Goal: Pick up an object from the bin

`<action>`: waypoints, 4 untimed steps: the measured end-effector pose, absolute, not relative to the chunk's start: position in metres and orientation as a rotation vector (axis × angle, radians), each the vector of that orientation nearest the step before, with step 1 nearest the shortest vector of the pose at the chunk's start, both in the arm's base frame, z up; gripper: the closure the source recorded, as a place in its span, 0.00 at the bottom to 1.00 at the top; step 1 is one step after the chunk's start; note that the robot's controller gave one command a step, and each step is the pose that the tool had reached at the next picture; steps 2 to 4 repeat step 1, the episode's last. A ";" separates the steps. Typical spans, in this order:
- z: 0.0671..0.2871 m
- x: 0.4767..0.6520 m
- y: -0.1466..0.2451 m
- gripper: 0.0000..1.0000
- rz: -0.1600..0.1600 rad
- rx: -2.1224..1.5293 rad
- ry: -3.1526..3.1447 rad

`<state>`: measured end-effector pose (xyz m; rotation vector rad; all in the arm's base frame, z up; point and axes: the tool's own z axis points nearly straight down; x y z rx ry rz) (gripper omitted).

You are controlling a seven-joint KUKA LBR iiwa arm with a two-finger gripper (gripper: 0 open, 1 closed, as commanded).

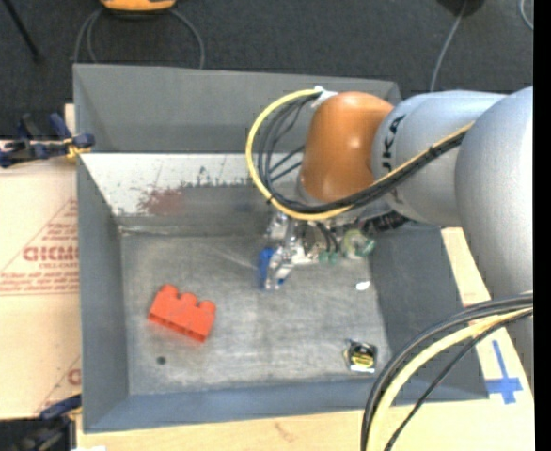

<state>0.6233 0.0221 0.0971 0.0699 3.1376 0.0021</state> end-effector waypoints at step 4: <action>0.210 0.624 0.037 1.00 0.003 0.040 3.128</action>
Offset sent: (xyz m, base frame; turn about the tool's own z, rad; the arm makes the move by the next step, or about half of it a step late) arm -0.0026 0.0151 0.1065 -0.0160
